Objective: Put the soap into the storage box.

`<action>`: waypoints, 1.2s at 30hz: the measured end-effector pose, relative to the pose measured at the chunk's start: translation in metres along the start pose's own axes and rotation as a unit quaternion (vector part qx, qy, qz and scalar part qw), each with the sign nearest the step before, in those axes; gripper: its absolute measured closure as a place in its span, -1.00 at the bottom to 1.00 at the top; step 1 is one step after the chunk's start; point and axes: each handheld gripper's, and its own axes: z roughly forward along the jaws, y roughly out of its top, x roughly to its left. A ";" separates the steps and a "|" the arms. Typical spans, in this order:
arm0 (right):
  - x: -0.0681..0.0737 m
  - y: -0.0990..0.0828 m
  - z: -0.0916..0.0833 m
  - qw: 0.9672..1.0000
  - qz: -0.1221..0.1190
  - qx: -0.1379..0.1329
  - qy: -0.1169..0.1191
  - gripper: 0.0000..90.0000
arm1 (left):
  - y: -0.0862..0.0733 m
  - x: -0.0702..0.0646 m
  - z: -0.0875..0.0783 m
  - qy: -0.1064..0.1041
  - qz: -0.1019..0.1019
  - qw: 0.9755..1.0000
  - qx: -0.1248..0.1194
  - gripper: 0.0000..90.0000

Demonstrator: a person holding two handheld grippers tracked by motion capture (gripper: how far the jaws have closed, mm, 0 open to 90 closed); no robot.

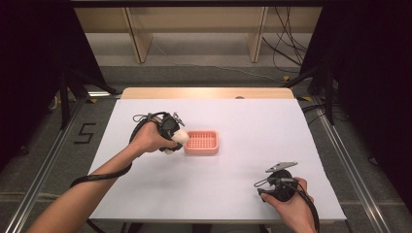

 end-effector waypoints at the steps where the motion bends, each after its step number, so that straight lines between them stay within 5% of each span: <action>1: 0.000 0.000 0.000 1.000 0.000 0.001 0.000 -0.18 | 0.001 0.000 0.001 0.000 -0.001 1.000 -0.001 0.10; 36: -0.002 -0.003 -0.004 1.000 0.004 -0.004 -0.005 -0.19 | 0.025 0.000 0.007 0.004 0.034 0.999 -0.005 0.10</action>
